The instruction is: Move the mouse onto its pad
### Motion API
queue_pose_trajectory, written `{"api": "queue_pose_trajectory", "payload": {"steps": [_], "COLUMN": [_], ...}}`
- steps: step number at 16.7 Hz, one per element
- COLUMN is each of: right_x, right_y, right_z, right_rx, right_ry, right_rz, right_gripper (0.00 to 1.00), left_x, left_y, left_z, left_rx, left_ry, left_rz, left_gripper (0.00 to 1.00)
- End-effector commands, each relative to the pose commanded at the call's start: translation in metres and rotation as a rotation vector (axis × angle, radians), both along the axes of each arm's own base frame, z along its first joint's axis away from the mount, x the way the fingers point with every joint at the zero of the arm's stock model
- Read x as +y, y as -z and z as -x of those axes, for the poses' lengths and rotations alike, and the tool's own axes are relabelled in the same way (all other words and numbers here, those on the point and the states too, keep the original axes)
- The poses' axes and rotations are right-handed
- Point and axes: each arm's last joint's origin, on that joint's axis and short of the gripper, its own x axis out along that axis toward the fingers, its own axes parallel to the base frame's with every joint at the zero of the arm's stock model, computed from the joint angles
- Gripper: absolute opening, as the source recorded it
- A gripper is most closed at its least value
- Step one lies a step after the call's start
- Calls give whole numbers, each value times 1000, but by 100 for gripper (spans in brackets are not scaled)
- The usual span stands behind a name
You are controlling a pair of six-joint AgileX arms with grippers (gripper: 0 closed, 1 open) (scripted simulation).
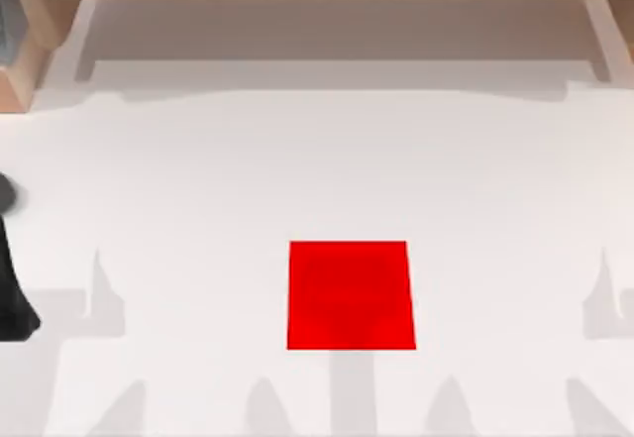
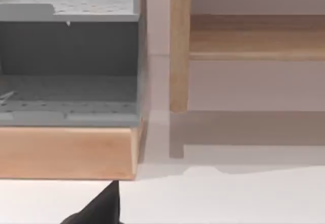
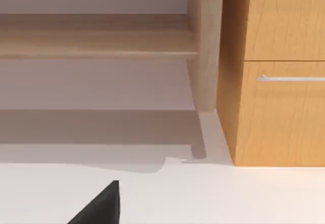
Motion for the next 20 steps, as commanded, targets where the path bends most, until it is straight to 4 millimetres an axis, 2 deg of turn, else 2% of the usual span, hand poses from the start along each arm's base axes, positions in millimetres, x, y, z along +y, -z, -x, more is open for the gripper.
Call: {"api": "queue_pose_trajectory", "payload": {"steps": [3, 6, 9, 11, 15, 17, 20], "right_x": [0, 0, 0, 0, 0, 0, 0], "right_y": [0, 0, 0, 0, 0, 0, 0], "right_z": [0, 0, 0, 0, 0, 0, 0], "right_rx": [0, 0, 0, 0, 0, 0, 0], "right_ry": [0, 0, 0, 0, 0, 0, 0], "right_rz": [0, 0, 0, 0, 0, 0, 0], "right_gripper": [100, 100, 100, 100, 100, 100, 100], "left_x": [0, 0, -1, 0, 2, 4, 11], "left_y": [-1, -11, -30, -43, -59, -56, -42], "left_z": [0, -2, -12, -25, -78, -114, -167], "left_rx": [8, 84, 242, 386, 729, 887, 1056], "left_ry": [1, 10, 48, 104, 347, 534, 851], "left_rz": [-9, -94, -275, -437, -803, -965, -1142], "left_gripper": [100, 100, 100, 100, 100, 100, 100]}}
